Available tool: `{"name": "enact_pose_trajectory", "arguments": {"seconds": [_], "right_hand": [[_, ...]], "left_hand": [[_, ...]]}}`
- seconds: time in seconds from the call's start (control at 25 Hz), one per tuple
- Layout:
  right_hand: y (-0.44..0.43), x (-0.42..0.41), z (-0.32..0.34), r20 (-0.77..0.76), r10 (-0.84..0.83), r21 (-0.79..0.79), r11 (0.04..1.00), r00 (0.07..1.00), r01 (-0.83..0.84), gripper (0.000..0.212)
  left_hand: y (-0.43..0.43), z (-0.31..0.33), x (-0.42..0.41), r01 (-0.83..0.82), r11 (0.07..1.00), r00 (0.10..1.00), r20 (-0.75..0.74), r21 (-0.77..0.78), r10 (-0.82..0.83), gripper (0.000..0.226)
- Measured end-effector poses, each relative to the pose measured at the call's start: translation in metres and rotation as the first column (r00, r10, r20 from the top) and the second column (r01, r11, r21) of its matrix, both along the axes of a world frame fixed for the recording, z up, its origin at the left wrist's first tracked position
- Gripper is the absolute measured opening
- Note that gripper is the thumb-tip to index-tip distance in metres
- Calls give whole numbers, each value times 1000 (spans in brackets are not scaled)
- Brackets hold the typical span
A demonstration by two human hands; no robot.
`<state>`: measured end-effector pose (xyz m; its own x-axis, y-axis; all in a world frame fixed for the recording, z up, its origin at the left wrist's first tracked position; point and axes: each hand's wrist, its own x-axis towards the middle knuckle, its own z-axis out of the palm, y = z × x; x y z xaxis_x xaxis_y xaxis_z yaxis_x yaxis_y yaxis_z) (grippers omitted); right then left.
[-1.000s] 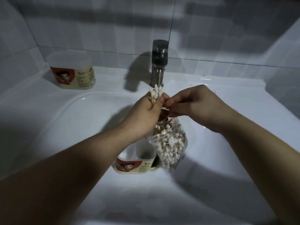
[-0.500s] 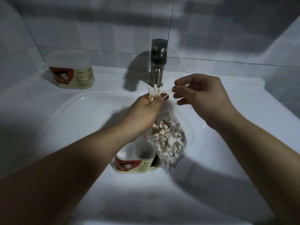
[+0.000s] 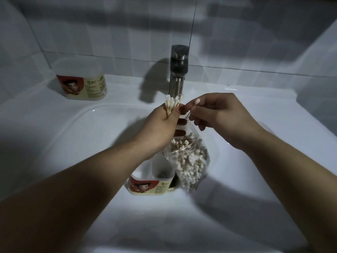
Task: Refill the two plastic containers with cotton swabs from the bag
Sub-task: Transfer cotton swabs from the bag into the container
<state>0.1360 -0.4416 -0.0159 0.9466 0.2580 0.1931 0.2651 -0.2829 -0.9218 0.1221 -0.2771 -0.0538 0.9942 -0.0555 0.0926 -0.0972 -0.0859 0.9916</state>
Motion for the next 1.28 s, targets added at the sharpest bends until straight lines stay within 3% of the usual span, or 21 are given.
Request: {"name": "enact_pose_trajectory", "arguments": {"seconds": [0.08, 0.24, 0.4, 0.52, 0.8, 1.0, 1.2, 1.28], "right_hand": [[1, 1, -1, -37, -16, 52, 998, 999, 17, 9], [1, 5, -6, 26, -107, 13, 994, 994, 107, 8], [1, 3, -8, 276, -196, -144, 959, 941, 242, 18], [5, -1, -8, 351, -209, -112, 958, 913, 262, 28], [3, -4, -11, 375, 92, -309, 950, 923, 31, 56], [-2, -2, -10, 339, 364, -610, 787, 868, -92, 105], [2, 4, -16, 457, 333, -609, 793, 825, 17, 89], [1, 2, -15, 429, 348, -588, 808, 833, -35, 95]], "left_hand": [[0, 1, -2, 34, 999, 999, 0, -1, -34, 29], [-3, 4, -5, 61, 998, 998, -18, 3, -61, 32], [-3, 4, -1, 62, 998, 997, -40, -15, -63, 29], [-2, 7, -2, 66, 997, 996, -57, -30, -68, 28], [-5, 14, -9, 97, 987, 987, -118, -126, -112, 28], [-2, 24, -12, 111, 959, 967, -193, -261, -164, 27], [-3, 27, -15, 157, 927, 943, -226, -342, -243, 25], [-3, 27, -16, 145, 923, 943, -233, -357, -238, 21]]}}
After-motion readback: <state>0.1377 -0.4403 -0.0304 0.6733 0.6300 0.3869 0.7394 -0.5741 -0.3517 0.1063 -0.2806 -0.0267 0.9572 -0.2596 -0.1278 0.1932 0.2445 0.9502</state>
